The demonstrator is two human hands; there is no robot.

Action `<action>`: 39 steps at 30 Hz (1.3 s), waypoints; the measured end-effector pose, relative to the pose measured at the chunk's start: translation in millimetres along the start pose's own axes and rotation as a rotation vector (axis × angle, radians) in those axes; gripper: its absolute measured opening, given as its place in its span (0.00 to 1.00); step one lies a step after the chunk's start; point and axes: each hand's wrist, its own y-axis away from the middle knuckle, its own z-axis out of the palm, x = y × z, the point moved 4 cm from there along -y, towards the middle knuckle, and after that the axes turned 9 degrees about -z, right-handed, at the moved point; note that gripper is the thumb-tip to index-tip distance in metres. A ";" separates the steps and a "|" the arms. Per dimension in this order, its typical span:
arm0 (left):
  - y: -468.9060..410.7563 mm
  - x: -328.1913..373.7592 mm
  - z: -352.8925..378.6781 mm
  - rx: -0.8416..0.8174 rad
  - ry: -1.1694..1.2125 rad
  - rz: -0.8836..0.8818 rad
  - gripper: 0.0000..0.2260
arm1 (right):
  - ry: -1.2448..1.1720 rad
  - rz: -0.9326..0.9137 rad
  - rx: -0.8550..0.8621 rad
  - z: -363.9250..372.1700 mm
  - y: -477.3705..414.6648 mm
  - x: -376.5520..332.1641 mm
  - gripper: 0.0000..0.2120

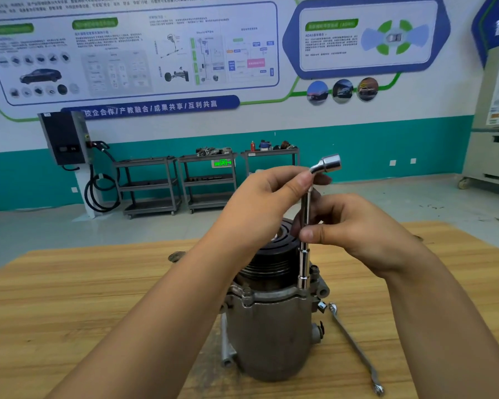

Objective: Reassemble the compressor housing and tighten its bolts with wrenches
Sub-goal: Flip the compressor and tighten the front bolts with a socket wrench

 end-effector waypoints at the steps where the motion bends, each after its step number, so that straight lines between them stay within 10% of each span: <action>1: 0.6 4.3 0.3 0.031 -0.031 0.042 0.09 | 0.015 0.007 0.006 -0.5 -0.3 0.3 0.05; 12: -14.8 26.8 30.0 0.377 -0.035 0.075 0.24 | 0.036 0.000 0.036 -0.1 0.7 -6.8 0.10; 24: -17.5 11.3 -0.9 -0.460 0.576 -0.030 0.21 | 0.030 0.023 -0.045 24.3 -3.0 -6.2 0.06; 39: -15.6 23.5 14.2 0.092 0.216 0.101 0.19 | -0.028 -0.026 0.009 1.3 0.7 -7.6 0.08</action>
